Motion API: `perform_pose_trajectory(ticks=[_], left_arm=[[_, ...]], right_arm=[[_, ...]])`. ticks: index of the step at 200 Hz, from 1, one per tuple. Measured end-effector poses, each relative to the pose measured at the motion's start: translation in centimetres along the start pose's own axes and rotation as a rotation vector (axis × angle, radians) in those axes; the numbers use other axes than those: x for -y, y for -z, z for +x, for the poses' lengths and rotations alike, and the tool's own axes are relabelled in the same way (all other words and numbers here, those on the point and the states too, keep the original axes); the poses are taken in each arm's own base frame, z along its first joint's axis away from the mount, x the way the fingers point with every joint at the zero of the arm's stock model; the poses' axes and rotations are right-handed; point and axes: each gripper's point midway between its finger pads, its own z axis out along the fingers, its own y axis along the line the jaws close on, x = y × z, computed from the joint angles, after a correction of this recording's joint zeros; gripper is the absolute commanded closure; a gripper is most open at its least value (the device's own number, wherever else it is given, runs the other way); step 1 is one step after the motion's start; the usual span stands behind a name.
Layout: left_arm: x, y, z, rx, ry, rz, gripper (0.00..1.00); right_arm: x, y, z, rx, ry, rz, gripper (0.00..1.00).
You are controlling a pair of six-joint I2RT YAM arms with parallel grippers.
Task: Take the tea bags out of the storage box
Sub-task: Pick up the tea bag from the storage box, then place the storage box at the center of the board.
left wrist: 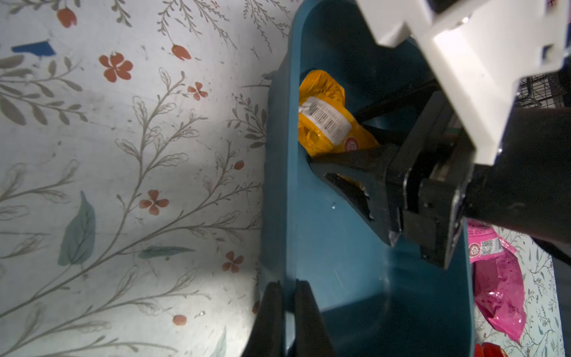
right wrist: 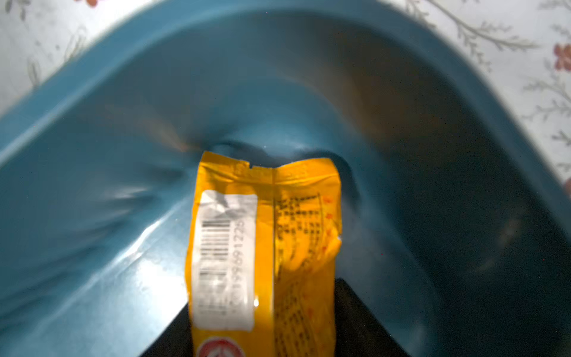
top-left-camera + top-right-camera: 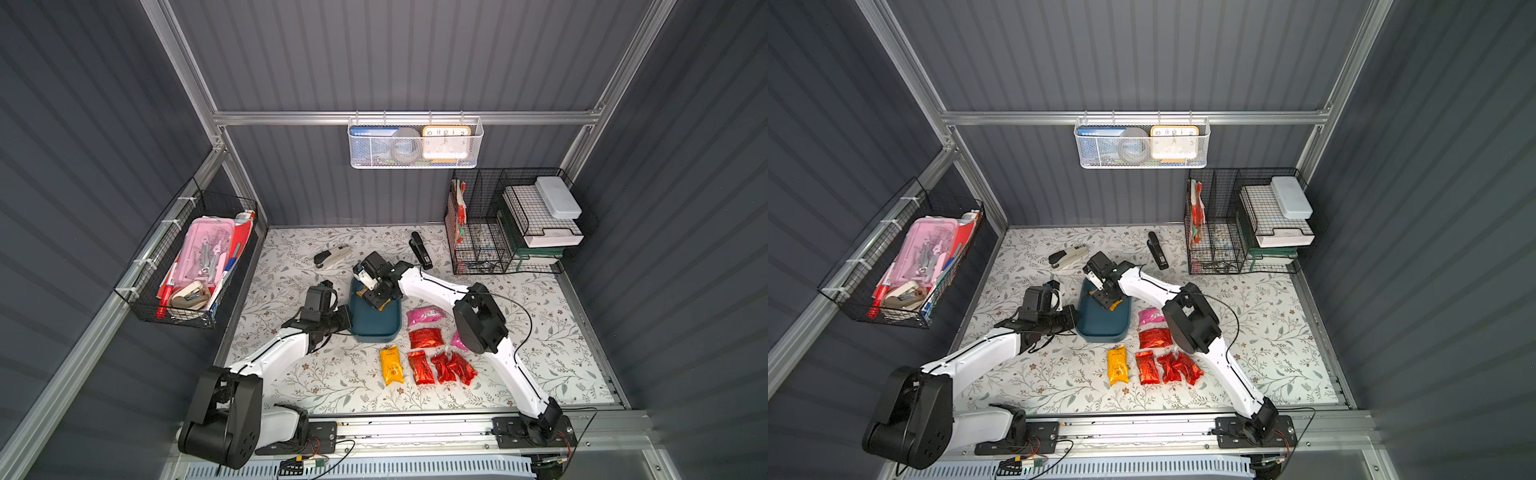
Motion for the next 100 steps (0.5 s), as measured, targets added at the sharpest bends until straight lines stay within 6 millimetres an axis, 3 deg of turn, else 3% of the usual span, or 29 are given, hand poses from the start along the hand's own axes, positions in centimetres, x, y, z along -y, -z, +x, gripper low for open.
perform_pose_trajectory(ticks=[53, 100], left_arm=[[0.0, 0.0, 0.0, 0.0, 0.0, 0.0, 1.0], [0.0, 0.0, 0.0, 0.001, 0.0, -0.001, 1.0]], right_arm=[[0.2, 2.2, -1.3, 0.038, 0.011, 0.024, 0.64], [0.5, 8.8, -3.8, 0.16, -0.02, 0.031, 0.68]])
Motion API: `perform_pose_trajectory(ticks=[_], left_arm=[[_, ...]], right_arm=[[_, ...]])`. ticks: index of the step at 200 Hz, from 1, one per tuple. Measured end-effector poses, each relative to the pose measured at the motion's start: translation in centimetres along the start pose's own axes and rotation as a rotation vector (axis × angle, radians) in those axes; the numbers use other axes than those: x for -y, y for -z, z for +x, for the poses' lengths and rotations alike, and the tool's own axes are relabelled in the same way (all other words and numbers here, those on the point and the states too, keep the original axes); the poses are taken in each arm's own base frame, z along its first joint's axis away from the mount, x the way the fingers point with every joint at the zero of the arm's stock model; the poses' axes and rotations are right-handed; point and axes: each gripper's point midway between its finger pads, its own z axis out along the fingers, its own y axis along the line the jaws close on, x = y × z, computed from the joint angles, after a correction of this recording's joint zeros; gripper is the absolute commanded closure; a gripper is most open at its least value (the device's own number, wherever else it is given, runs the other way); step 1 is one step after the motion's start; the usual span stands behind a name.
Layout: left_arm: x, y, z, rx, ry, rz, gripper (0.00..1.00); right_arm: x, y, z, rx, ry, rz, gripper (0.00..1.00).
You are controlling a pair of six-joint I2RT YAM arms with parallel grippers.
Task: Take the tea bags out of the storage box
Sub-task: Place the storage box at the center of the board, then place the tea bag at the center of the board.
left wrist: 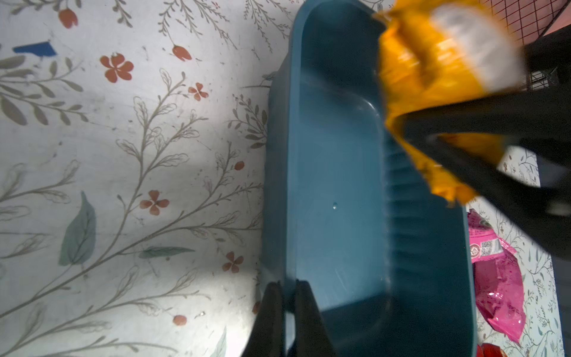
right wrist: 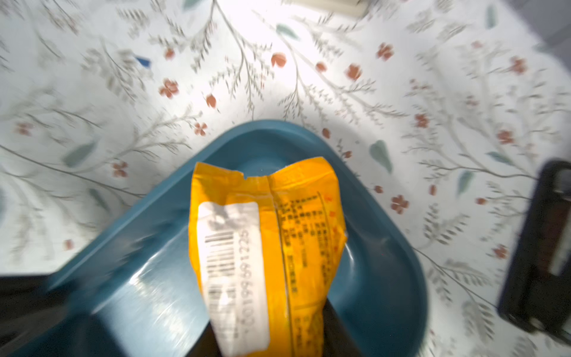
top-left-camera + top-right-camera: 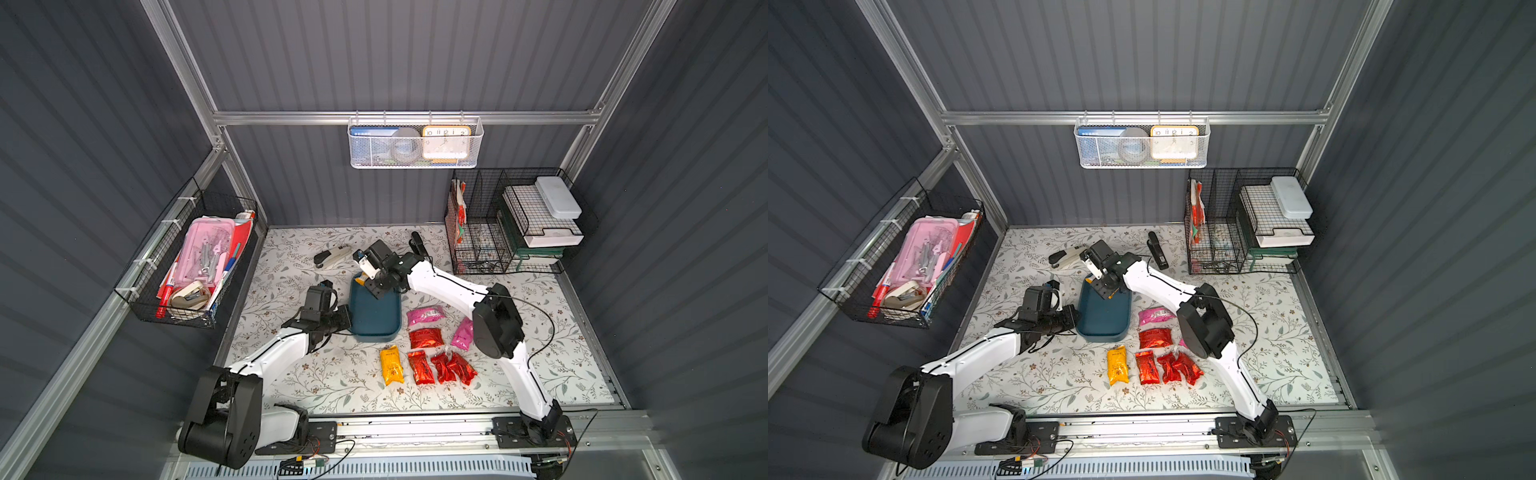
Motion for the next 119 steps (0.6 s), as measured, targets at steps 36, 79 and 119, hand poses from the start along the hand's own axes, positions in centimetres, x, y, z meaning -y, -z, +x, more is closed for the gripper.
perform_pose_trajectory(ticks=[36, 79, 119], left_arm=[[0.0, 0.0, 0.0, 0.002, 0.0, -0.002, 1.0], [0.0, 0.0, -0.1, 0.007, -0.001, -0.002, 1.0], [0.0, 0.0, -0.2, 0.01, -0.001, -0.003, 1.0]], right_arm=[[0.2, 4.2, -0.1, 0.057, -0.044, 0.003, 0.69], [0.7, 7.3, 4.2, 0.02, -0.126, 0.032, 0.69], [1.5, 10.3, 10.6, -0.034, -0.235, 0.096, 0.69]])
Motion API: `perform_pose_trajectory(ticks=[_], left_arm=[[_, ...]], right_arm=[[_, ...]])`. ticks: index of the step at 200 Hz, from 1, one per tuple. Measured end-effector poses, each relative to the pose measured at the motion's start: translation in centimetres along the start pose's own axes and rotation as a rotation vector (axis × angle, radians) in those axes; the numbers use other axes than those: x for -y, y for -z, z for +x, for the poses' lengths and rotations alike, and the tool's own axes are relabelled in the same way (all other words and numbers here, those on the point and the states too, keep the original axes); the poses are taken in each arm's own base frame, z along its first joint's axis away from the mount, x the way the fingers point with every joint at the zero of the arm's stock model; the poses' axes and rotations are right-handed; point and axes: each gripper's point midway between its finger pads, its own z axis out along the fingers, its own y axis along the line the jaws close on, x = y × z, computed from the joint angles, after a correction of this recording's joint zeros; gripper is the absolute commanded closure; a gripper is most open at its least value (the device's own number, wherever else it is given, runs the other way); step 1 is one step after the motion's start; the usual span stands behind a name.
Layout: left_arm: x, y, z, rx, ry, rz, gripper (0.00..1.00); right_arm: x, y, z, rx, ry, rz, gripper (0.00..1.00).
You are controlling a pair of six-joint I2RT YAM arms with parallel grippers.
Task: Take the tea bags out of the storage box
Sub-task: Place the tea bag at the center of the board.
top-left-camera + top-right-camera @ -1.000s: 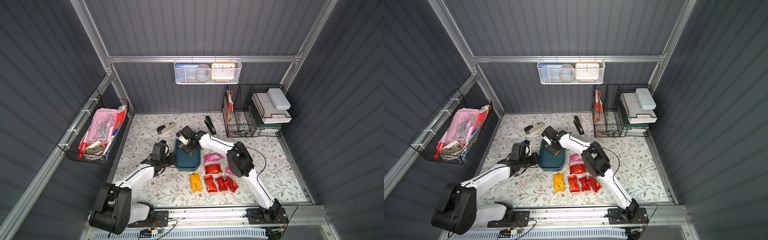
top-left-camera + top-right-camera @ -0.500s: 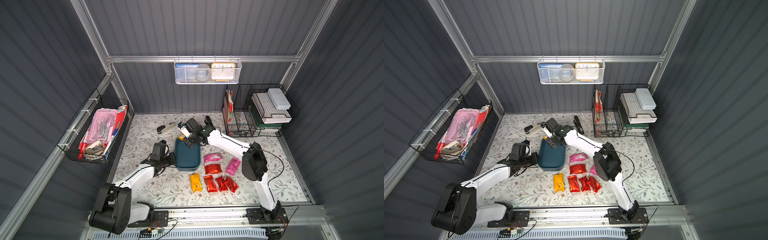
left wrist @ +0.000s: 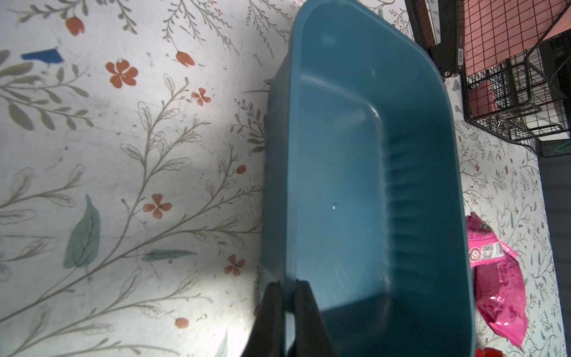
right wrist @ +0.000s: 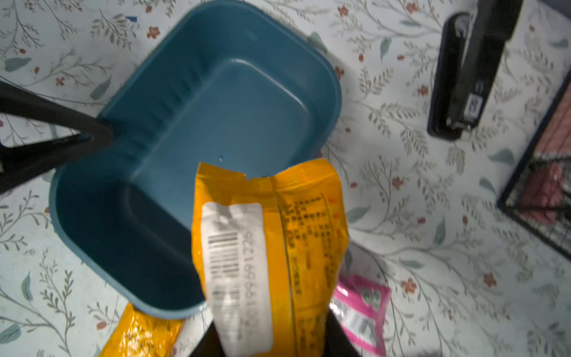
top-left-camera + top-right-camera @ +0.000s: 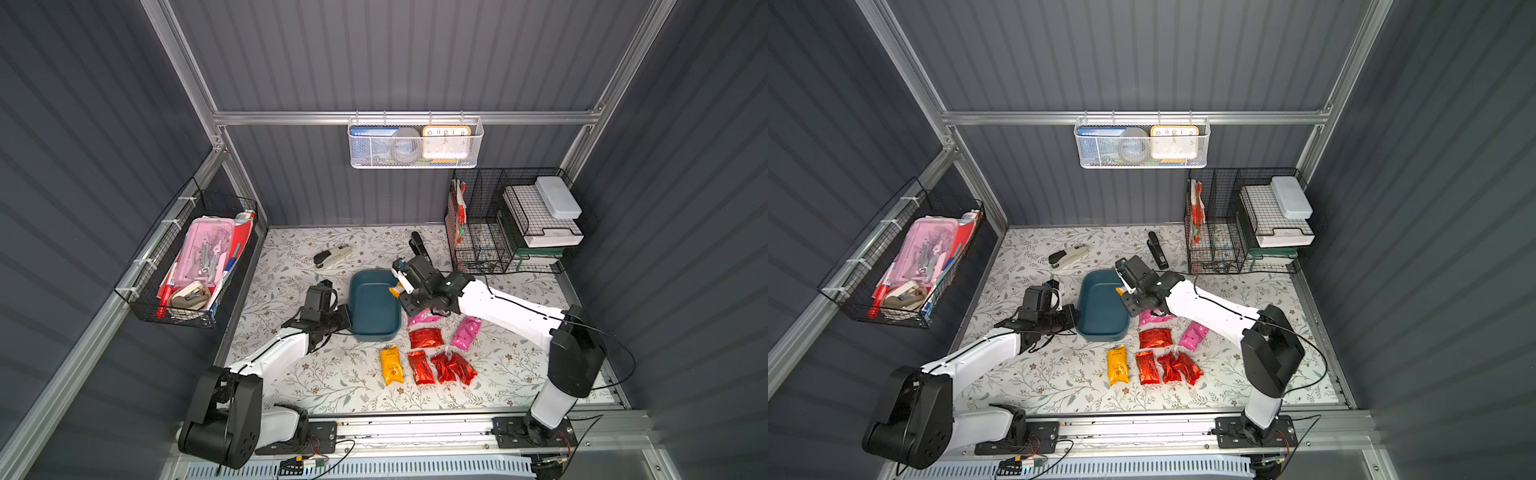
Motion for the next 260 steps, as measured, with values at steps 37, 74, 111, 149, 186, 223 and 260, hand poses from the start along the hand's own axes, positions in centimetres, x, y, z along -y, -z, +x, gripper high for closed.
perform_pose_trajectory(ticks=[37, 74, 111, 149, 186, 223, 260], left_arm=[[0.0, 0.0, -0.1, 0.003, 0.004, -0.002, 1.0], [-0.1, 0.0, -0.1, 0.007, 0.01, -0.005, 1.0], [-0.1, 0.0, -0.3, 0.012, 0.014, -0.01, 0.99], [-0.2, 0.0, -0.3, 0.012, 0.018, -0.01, 0.81], [-0.2, 0.0, -0.3, 0.013, 0.016, -0.012, 0.71], [-0.2, 0.0, -0.3, 0.014, 0.018, -0.014, 0.62], [-0.3, 0.1, -0.4, 0.017, 0.018, -0.021, 0.52]], right_arm=[[3.6, 1.7, 4.2, -0.019, -0.121, 0.079, 0.69], [9.0, 1.0, 7.2, -0.055, -0.297, 0.169, 0.68], [11.8, -0.7, 9.2, -0.105, -0.413, 0.196, 0.67], [11.9, -3.2, 9.7, -0.132, -0.442, 0.177, 0.65], [12.3, -5.5, 10.9, -0.18, -0.46, 0.178, 0.55], [12.2, -6.2, 11.4, -0.2, -0.462, 0.177, 0.39], [12.6, -4.6, 10.0, -0.14, -0.466, 0.186, 0.32]])
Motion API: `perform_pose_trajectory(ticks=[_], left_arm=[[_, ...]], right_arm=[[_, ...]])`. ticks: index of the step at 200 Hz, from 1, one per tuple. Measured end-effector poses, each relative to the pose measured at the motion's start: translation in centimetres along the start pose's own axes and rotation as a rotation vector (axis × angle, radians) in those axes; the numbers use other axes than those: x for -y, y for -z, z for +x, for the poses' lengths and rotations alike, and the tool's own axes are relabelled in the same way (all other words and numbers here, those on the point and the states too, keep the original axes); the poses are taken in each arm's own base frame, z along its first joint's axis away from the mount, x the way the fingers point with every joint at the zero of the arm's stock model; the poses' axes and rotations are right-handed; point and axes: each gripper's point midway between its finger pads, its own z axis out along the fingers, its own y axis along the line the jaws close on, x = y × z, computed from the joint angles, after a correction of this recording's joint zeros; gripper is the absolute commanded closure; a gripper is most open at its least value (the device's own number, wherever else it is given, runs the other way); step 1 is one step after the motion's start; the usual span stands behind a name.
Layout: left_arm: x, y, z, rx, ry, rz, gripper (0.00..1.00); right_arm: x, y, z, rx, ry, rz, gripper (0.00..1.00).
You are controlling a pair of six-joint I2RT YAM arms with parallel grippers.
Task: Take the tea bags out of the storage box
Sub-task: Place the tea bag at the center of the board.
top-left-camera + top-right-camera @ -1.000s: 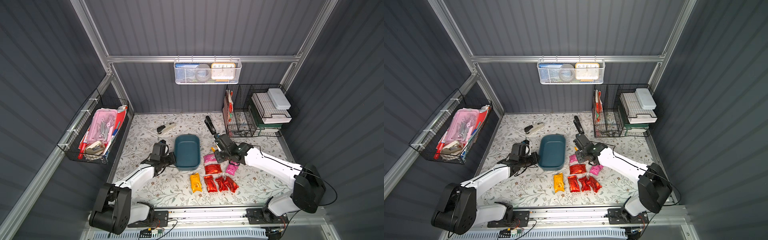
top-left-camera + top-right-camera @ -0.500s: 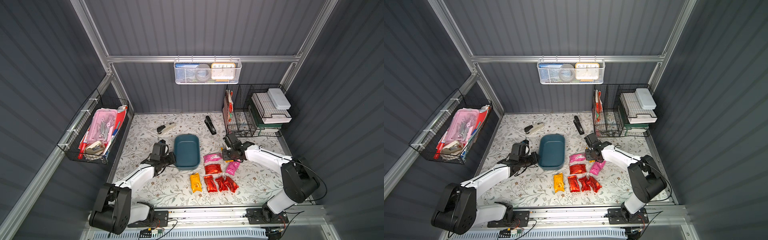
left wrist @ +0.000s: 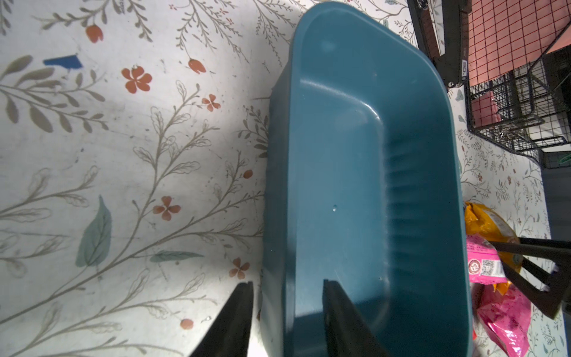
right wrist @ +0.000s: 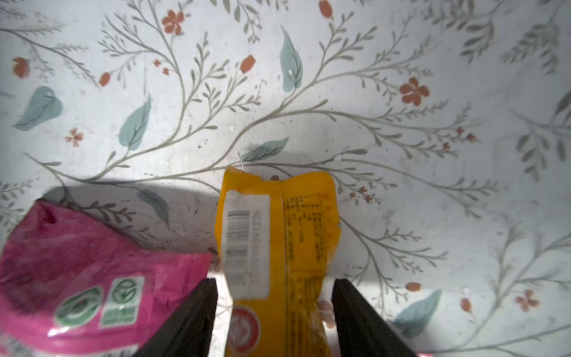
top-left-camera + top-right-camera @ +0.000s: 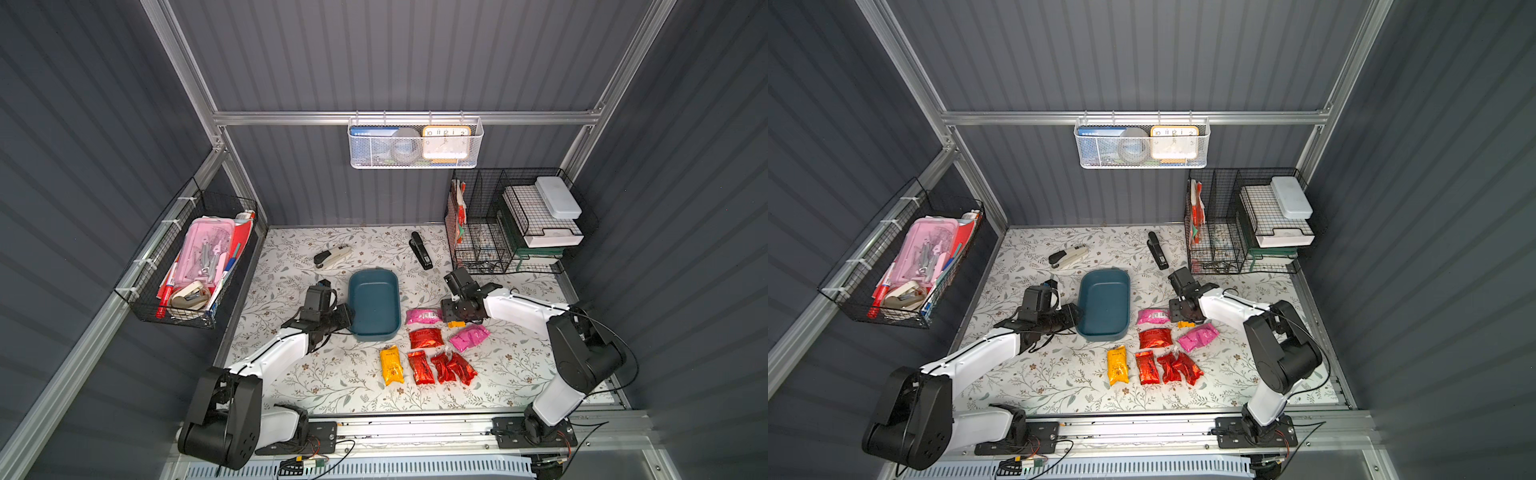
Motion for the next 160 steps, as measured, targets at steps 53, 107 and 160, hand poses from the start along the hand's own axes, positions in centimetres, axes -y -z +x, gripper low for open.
perform_pose_trajectory(ticks=[53, 107, 160], left_arm=[[0.3, 1.6, -1.5, 0.076, 0.003, -0.014, 0.49], [-0.4, 5.3, -4.2, 0.254, 0.084, -0.078, 0.36], [-3.6, 8.0, -5.5, 0.439, 0.185, -0.228, 0.1]], right_arm=[[1.2, 6.6, -3.1, 0.211, -0.034, -0.002, 0.29], [7.5, 11.0, -2.8, 0.447, -0.145, 0.173, 0.26], [16.2, 11.2, -1.5, 0.61, -0.305, 0.447, 0.25]])
